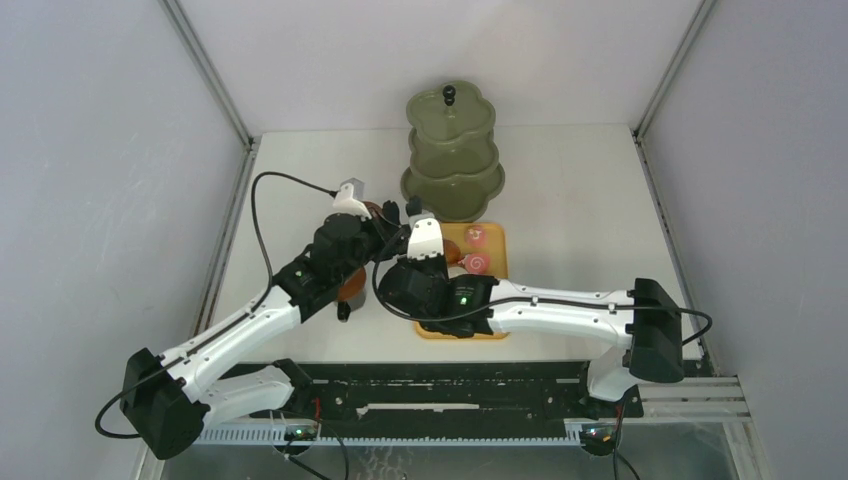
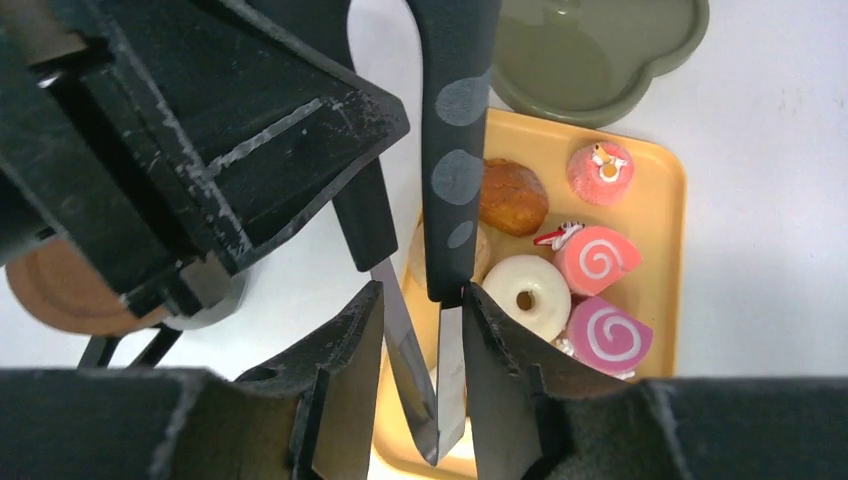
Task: Serve the afternoon tea
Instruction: Pick up the clamp from the center of the board.
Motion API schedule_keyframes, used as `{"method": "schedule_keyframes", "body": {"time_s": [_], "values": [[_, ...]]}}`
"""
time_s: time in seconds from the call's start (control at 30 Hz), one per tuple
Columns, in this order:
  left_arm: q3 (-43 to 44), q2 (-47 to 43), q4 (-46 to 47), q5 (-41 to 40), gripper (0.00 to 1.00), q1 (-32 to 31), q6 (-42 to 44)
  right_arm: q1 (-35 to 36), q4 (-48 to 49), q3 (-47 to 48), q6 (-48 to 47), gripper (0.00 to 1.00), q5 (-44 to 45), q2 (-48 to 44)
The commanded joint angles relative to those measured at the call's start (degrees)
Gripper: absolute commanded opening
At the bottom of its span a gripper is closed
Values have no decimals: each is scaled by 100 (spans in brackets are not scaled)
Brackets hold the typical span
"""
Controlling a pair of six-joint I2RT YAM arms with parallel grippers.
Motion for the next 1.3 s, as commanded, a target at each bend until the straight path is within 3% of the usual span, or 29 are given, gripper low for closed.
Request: {"method": "schedule_keyframes", "body": {"time_s": [0.0, 0.33, 0.67, 1.13, 1.27], "values": [[-76, -100, 343, -99, 0, -63, -69, -205, 110, 359, -208, 40, 105, 198], [-132, -329, 108, -531, 0, -61, 82, -533, -793, 458, 502, 1, 382, 265], [-341, -678, -170, -997, 0, 104, 116, -925, -1090, -291, 1018, 0, 389, -603], [-450, -912, -244, -997, 0, 208, 163, -1330, -881, -913, 904, 0, 171, -1266], [-275, -615, -123, -735, 0, 192, 81, -1262, -389, -905, 525, 13, 10, -1176]]}}
